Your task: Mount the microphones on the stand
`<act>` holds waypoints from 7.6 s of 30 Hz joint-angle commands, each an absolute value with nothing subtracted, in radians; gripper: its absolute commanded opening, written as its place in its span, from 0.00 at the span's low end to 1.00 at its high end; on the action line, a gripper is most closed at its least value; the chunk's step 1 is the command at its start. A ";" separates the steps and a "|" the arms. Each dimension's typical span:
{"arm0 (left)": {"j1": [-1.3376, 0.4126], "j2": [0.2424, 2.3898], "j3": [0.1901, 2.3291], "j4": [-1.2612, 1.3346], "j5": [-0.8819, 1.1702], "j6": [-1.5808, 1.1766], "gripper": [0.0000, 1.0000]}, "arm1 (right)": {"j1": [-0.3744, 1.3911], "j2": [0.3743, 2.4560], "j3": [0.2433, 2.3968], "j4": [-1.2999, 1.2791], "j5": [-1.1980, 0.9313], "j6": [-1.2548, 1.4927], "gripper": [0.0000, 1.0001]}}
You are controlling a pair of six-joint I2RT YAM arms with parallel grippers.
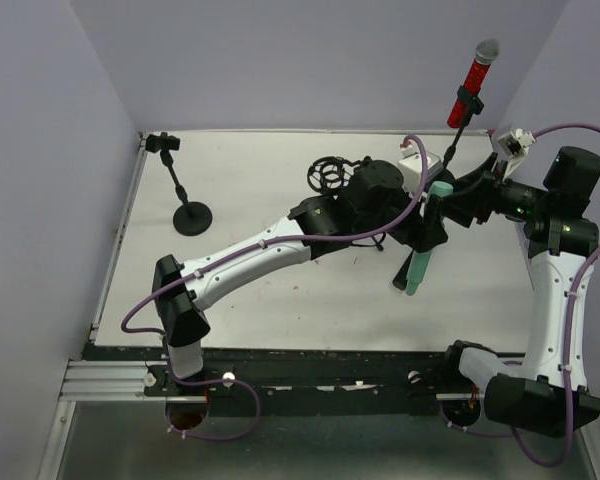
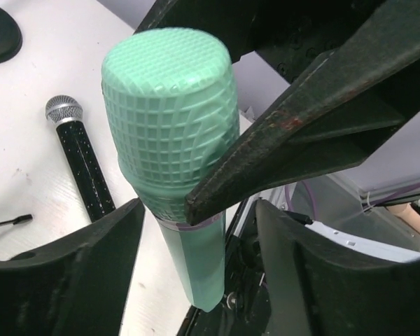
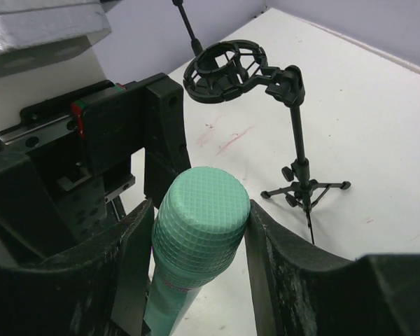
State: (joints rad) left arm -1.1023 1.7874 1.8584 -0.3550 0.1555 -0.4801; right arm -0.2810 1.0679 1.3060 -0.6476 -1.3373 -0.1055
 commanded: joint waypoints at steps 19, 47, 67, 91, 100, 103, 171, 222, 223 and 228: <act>-1.089 1.501 1.620 -0.301 0.158 -0.463 0.00 | -0.275 1.118 1.503 -0.866 -1.357 -0.345 1.00; -0.680 1.387 1.744 -0.109 0.186 -0.187 0.00 | -0.275 1.020 0.847 -0.090 -1.361 0.041 1.00; -0.676 1.471 1.706 -0.135 0.178 -0.129 0.00 | -0.275 1.043 0.859 -0.130 -1.359 0.015 1.00; -0.669 1.436 1.461 -0.048 0.236 -0.166 0.00 | -0.273 1.055 0.857 -0.137 -1.364 0.011 1.00; -0.669 1.401 1.376 -0.018 0.209 -0.189 0.53 | -0.268 1.060 0.857 -0.140 -1.367 0.009 1.00; -0.669 1.368 1.373 -0.028 0.175 -0.198 0.84 | -0.267 1.062 0.859 -0.144 -1.367 0.011 0.99; -0.600 0.508 0.649 -0.307 -0.141 -0.014 0.98 | 0.176 1.732 1.298 0.215 -1.158 -0.278 0.04; -0.589 0.495 0.652 -0.308 -0.107 -0.044 0.98 | 0.044 1.783 1.318 0.378 -0.681 -0.169 0.95; -0.586 0.495 0.653 -0.310 -0.103 -0.051 0.98 | 0.044 1.772 1.307 0.356 -0.678 -0.167 0.99; -0.552 0.511 0.673 -0.318 -0.061 -0.098 0.99 | 0.044 1.662 1.215 0.289 -0.637 -0.152 1.00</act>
State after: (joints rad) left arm -0.5823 0.5068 0.6468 -0.3138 -0.1139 -0.0486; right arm 0.0502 1.7447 1.2858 0.3717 -0.6949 -0.1570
